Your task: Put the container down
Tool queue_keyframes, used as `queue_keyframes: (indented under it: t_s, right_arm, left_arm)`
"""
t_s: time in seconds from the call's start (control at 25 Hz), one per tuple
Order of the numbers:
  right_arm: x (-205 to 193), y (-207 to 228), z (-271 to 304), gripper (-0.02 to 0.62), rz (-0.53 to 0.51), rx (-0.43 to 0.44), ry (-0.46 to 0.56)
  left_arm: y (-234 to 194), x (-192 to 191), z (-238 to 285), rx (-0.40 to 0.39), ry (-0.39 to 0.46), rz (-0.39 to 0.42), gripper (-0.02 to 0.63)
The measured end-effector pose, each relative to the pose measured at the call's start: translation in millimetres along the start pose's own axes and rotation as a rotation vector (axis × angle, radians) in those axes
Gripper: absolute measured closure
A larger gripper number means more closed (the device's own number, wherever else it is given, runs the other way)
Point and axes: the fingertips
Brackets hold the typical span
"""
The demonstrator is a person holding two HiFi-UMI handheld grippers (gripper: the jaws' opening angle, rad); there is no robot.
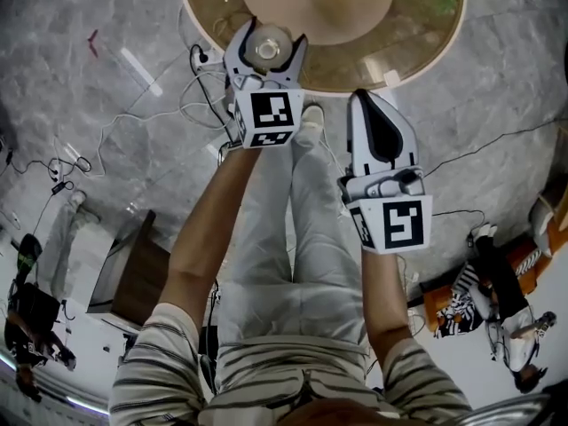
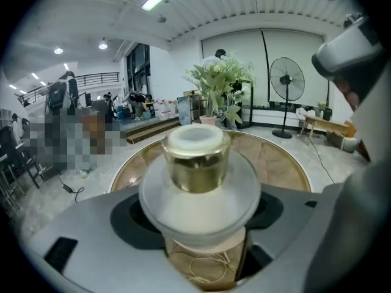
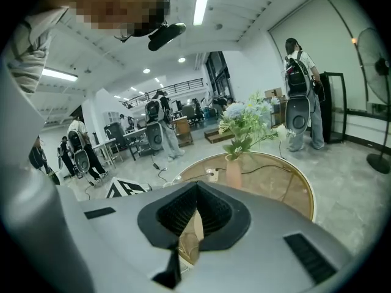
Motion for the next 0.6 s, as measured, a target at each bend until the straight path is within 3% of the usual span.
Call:
queue_keyframes:
  t_s: [0.6]
  right_arm:
    - [-19, 16, 19, 0.586, 0.028, -0.014, -0.044]
  left_arm:
    - [7, -25, 55, -0.038, -0.069, -0.009, 0.274]
Point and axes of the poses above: the fingertips, and each gripper's own axes: z forward along the fingers, y to its right, x out of its top, and after that the axes turned 14 degrees about -y, right-handed
